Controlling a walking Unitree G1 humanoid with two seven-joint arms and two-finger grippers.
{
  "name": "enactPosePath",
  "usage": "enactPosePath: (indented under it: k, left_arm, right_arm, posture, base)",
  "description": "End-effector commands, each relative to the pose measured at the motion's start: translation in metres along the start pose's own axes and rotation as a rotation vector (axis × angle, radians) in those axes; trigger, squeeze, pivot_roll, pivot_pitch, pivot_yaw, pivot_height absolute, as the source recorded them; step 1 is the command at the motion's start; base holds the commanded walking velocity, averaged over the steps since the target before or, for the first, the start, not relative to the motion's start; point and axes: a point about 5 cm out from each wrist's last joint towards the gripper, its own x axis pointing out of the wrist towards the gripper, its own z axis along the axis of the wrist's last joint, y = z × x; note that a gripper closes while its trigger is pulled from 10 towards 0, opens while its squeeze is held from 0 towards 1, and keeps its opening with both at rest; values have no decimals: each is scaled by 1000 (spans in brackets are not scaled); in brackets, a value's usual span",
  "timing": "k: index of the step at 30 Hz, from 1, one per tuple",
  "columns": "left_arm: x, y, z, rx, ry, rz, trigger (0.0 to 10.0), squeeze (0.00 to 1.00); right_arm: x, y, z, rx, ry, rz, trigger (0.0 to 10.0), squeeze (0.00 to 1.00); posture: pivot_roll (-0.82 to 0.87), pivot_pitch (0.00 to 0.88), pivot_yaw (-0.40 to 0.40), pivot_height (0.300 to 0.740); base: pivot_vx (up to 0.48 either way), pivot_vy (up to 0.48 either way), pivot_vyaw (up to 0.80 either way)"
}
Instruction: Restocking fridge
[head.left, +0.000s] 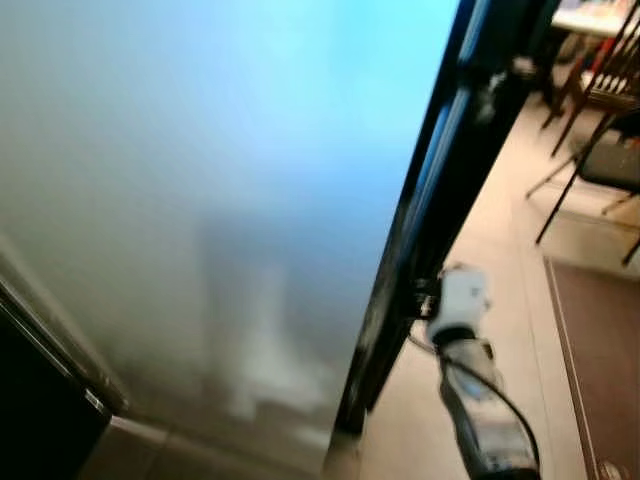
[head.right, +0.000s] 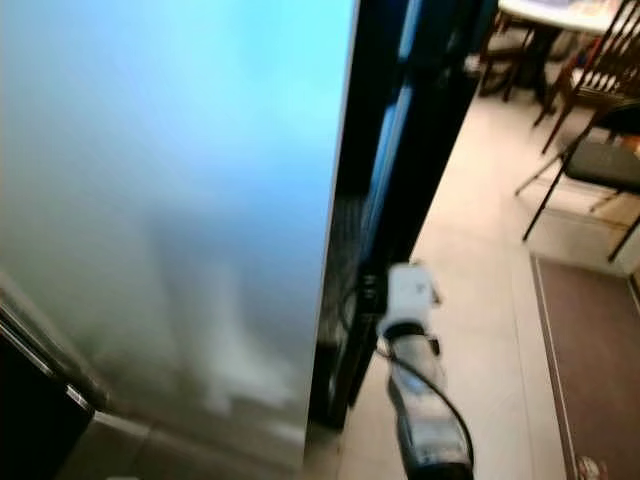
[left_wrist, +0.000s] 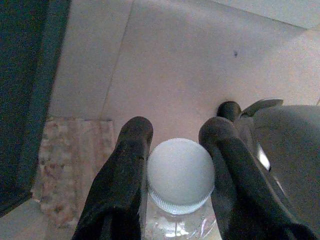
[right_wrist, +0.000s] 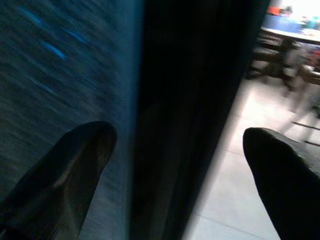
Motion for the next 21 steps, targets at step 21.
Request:
enactPosePath:
  k: [21]
  left_arm:
    - [1,-7,4,8,0,-17,10000,0]
  right_arm:
    - [11,-11,10,-31,-24,-16,10000,0]
  posture:
    - [-32,0,-35,740]
  base:
    - [0,0,0]
